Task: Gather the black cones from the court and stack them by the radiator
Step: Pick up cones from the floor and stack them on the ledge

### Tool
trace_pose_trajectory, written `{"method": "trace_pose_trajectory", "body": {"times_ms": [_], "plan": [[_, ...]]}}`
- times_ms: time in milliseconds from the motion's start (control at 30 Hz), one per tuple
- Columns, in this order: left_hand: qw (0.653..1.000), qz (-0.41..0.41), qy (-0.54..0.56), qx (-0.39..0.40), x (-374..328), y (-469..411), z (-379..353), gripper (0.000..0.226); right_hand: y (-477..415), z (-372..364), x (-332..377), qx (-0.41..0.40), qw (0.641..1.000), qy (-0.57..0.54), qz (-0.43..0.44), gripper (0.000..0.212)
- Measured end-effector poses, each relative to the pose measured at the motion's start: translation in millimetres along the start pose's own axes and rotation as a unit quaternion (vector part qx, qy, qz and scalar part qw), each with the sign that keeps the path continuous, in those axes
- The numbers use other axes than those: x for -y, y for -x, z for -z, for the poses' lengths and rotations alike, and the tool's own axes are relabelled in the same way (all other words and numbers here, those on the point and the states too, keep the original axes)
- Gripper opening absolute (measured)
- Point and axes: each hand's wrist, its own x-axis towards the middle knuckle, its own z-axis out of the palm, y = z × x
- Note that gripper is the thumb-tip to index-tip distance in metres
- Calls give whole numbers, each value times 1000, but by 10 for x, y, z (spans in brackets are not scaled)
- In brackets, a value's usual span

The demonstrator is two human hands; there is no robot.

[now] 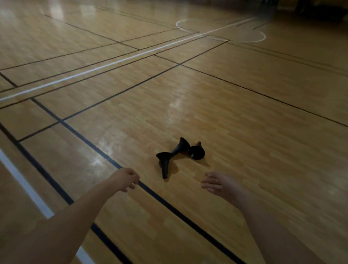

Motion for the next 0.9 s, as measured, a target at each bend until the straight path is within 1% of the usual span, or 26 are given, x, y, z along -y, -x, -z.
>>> {"method": "trace_pose_trajectory", "body": {"times_ms": [167, 300, 367, 567, 667, 767, 900], "plan": [[1000, 16, 23, -2, -446, -607, -124, 24, -756, 212, 530, 17, 999, 34, -5, 34], [994, 40, 100, 0, -839, -1217, -110, 25, -1448, 258, 1034, 35, 998, 58, -1, 32], [990, 55, 126, -12, -1054, -1598, -26, 26, -1838, 306, 1319, 49, 996, 75, -7, 32], [983, 93, 149, -55, -1652, -2581, 177, 23, -2831, 529, 2111, 63, 994, 84, -13, 30], [981, 106, 148, -73, -1926, -2912, 190, 23, -3249, 576, 2424, 88, 992, 85, -13, 30], [978, 120, 147, -86, -2147, -3198, 170, 23, -3606, 582, 2711, 111, 989, 98, -11, 23], [963, 156, 196, -103, -2331, -3460, 50, 24, -4122, 567, 3046, 137, 980, 139, -35, 15]]}}
